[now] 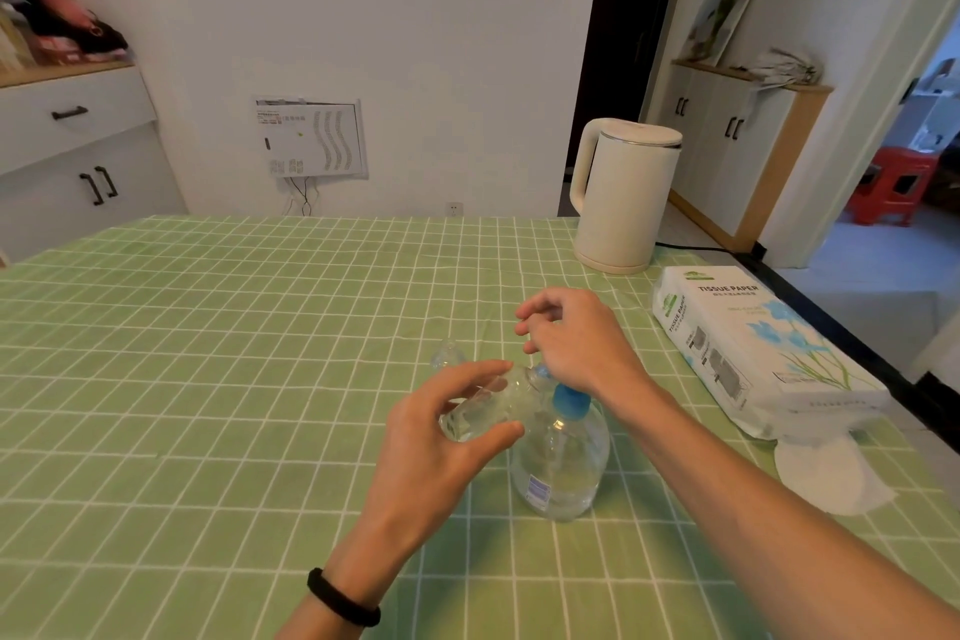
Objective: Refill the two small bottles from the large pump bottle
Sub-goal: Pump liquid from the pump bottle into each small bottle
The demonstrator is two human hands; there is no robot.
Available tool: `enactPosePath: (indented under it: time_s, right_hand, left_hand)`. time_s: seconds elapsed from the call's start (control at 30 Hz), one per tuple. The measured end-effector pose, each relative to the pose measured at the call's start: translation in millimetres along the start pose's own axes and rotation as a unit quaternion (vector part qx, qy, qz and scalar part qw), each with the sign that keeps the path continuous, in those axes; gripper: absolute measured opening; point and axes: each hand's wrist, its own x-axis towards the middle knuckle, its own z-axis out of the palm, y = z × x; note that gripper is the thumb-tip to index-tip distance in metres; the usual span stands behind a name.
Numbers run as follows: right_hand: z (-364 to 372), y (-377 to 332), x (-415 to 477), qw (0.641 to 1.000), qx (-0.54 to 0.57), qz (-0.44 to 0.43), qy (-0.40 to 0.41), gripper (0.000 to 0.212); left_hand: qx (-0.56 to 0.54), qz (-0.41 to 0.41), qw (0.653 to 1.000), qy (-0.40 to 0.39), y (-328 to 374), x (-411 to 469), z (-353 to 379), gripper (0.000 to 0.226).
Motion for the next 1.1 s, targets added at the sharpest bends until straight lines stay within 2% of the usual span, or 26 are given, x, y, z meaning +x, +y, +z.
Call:
enactPosePath:
  time_s: [0.4,0.6,0.87,1.1]
  right_hand:
    - [3.8,5.1,-6.2,1.0,-0.007,0.025,-0.009,0.023]
    - [-1.2,-4.4,-2.3,0.999,-0.044,-0.01,0.001,0.016]
    - [2.7,5.0,-0.3,1.0,0.017,0.014,-0.004,0.021]
    - [4.7,8.6,-1.7,1.0,0.024,0.018,-0.009,0.025]
  left_hand:
    - [0.005,-0.006,1.0,0.001,-3.4,-3.6,1.8,0.05]
    - [-0.002,-0.012,1.0,0.007,-0.5,-1.6,1.5,0.049]
    - [0.002,-0.01,1.0,0.008,-4.5,-0.9,2.5,0.05]
    - [0.006,-0.009,1.0,0.01,-6.0,-2.9,4.1,0.052]
